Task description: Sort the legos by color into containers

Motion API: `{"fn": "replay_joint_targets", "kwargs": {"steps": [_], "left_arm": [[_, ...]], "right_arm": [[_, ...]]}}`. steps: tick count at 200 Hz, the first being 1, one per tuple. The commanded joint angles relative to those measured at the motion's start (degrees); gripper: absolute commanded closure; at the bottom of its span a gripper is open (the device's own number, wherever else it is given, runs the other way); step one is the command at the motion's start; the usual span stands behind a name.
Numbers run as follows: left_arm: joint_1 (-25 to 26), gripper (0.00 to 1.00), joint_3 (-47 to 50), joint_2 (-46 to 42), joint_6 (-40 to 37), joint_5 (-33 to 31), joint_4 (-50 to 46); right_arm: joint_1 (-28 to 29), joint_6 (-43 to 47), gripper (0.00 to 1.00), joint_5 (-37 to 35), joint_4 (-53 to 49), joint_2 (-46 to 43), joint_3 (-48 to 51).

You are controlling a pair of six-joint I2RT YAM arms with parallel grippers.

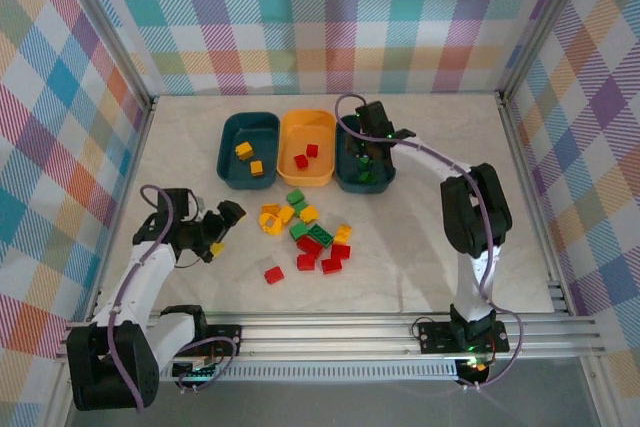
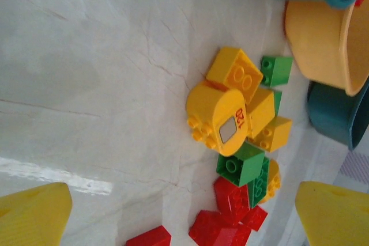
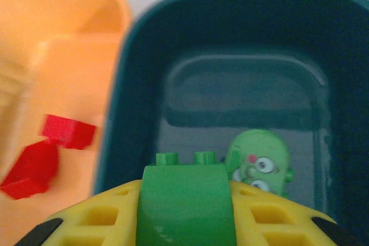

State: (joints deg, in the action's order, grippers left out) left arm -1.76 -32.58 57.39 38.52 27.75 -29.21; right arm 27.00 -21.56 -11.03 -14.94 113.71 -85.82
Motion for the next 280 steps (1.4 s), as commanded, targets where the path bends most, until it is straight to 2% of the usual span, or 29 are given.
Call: {"fn": "replay_joint_targets", "kwargs": {"steps": [1,19,37,46,57,94,126,145,174,199,219,245,280], "left_arm": [[3.95,0.01,0.6,0.79,1.41,-1.07,3.5],[6.95,0.01,-0.22,2.64,1.61,-2.2,4.07],[9.98,0.01,-1.29,4.39,1.67,-3.81,4.18],[11.42,0.01,-1.67,5.26,1.79,-4.61,4.4],[12.96,0.01,-2.23,6.24,1.82,-5.39,4.51],[19.81,0.03,-5.2,8.61,1.39,-9.64,3.23],[30.42,0.09,-10.83,12.75,-1.22,-16.57,0.0],[37.03,0.11,-15.1,16.0,-2.99,-23.69,-4.58],[44.89,0.15,-18.03,21.19,-1.88,-27.71,-5.43],[51.1,0.18,-21.29,28.19,1.12,-29.79,-3.72],[54.31,0.19,-21.83,31.63,4.21,-34.65,-2.65],[56.18,0.2,-22.11,33.47,7.42,-39.24,-4.94],[59.01,0.24,-22.75,37.16,7.44,-39.22,-4.63]], "right_arm": [[-0.11,2.77,0.66,4.41,-4.68,1.34,-3.62],[-1.06,3.75,0.61,4.77,-6.92,2.61,-5.34],[-1.82,3.82,0.51,4.57,-7.3,2.5,-5.35],[-1.87,3.96,0.43,4.56,-7.39,1.94,-5.03],[-1.9,4.14,0.41,4.44,-7.06,0.78,-4.34],[-1.87,2.69,0.39,3.14,-4.34,-7.95,2.64],[-0.5,-3.9,0.39,4.05,5.45,-22.46,21.04],[0.61,-6.58,0.39,2.65,7.51,-28.9,29.36],[1.86,-7.97,0.41,-0.26,8.66,-35.74,38.91],[2.09,-7.33,0.41,-4.6,12.51,-38.22,45.24],[2.11,-9.77,0.41,-8.84,15.23,-39.12,48.7],[2.0,-11.05,0.4,-8.92,16.77,-39.7,50.11],[2.0,-11.9,0.39,-8.24,17.1,-38.72,50.25]]}}
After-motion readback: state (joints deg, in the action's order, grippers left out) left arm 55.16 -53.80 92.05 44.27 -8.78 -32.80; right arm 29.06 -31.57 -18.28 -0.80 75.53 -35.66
